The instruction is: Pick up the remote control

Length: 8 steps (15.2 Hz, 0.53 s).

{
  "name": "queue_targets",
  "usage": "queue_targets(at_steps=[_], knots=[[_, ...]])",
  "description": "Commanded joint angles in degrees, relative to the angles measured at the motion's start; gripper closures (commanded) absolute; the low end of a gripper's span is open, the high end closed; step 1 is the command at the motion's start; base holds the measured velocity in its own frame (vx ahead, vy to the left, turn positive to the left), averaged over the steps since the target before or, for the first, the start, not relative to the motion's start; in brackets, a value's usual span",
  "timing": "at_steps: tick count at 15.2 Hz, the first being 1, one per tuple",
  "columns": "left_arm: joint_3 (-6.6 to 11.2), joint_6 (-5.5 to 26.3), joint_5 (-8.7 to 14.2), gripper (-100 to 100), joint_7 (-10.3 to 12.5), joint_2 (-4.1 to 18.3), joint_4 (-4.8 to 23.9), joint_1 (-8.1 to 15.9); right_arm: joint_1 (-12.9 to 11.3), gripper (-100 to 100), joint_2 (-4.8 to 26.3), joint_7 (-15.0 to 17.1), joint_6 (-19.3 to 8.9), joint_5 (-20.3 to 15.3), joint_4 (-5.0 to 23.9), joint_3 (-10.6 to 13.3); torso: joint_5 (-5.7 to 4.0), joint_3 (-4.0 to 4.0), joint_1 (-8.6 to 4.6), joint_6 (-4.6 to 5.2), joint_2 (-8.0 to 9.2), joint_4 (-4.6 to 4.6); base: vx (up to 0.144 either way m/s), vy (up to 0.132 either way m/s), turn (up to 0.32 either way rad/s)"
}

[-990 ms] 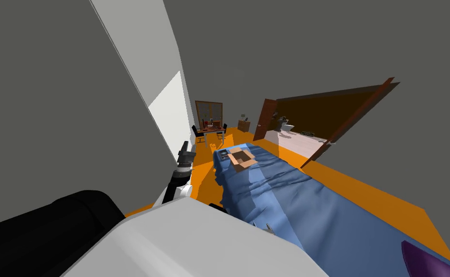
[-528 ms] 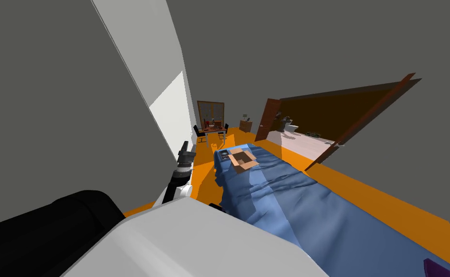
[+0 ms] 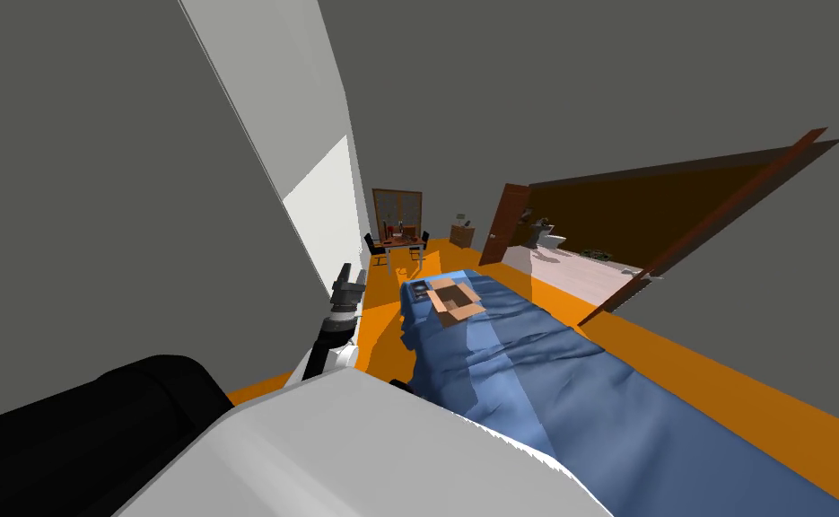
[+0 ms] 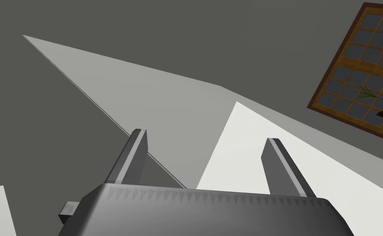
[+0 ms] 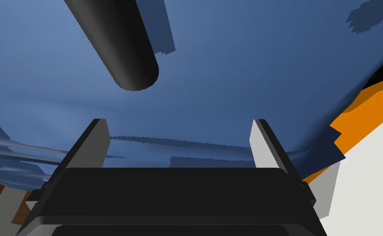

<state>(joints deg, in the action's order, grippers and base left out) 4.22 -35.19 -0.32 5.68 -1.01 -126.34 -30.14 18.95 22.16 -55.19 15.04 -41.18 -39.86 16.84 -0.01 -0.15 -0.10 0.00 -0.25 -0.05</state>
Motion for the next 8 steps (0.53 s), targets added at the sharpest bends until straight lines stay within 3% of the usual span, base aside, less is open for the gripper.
queue_targets(at_steps=[1, 3, 8], knots=[[0.00, 0.00, 0.00, 0, 0.00, 0.00, 0.00, 0.00, -0.40, -100, 0.85, -1.42, -0.78, -1.09, 2.86, 0.72, 0.00, 0.00, 0.00, 0.00, 0.00, 0.00, 0.047, -0.034, 0.069], [0.00, 0.00, 0.00, 0, 0.00, 0.00, 0.00, 0.00, -0.40, -100, 0.85, -1.42, -0.78, -1.09, 3.05, 0.72, 0.00, 0.02, 0.02, 0.01, 0.03, 0.00, 0.027, -0.025, 0.033], [0.00, 0.00, 0.00, 0, 0.00, 0.00, 0.00, 0.00, -0.92, -100, 2.11, -3.72, -1.35, -2.60, 7.39, 1.35, 0.02, 0.06, 0.10, 0.01, 0.12, 0.02, 0.020, -0.015, 0.039]])
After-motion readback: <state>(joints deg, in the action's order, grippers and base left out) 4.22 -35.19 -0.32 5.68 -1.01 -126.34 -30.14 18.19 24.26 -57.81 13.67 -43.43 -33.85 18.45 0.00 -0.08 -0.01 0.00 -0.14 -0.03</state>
